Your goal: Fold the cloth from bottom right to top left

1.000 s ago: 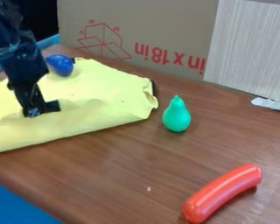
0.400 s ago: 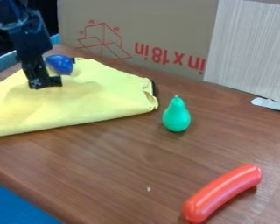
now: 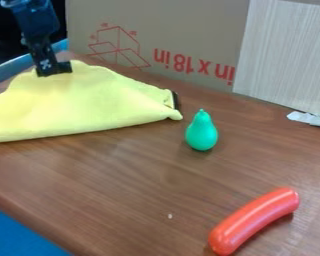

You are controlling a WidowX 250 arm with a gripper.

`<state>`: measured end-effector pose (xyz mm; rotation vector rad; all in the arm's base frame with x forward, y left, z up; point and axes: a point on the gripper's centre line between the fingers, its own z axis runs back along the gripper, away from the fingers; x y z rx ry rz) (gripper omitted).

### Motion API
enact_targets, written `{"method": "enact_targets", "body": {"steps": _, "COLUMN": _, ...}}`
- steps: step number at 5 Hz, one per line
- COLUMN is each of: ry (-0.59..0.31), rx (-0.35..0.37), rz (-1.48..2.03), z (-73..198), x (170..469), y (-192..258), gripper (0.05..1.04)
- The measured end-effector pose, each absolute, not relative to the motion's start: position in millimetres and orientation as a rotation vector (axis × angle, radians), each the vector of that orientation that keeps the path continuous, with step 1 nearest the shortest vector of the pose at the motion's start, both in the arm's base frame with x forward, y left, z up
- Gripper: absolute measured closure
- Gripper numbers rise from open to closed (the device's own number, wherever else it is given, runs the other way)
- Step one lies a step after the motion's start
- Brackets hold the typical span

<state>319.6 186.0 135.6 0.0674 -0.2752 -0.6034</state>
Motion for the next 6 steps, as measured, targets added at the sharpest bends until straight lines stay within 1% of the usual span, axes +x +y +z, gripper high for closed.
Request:
{"method": "enact_targets", "body": {"steps": 1, "ry": -0.27, "rx": 0.057, "rz": -0.575, "z": 131, "x": 339, "y": 198, "gripper": 1.026}}
{"method": "enact_targets", "body": {"steps": 2, "ry": -0.267, "rx": 0.065, "rz": -0.532, "z": 130, "x": 356, "y": 213, "gripper": 1.026}}
{"method": "enact_targets", "body": {"steps": 3, "ry": -0.255, "rx": 0.047, "rz": -0.505, "z": 126, "x": 373, "y": 224, "gripper": 1.026}}
{"method": "enact_targets", "body": {"steps": 5, "ry": -0.25, "rx": 0.037, "rz": -0.477, "z": 132, "x": 392, "y": 237, "gripper": 1.028}}
{"method": "enact_targets", "body": {"steps": 6, "ry": -0.25, "rx": 0.035, "rz": -0.471, "z": 134, "x": 396, "y": 240, "gripper": 1.028}}
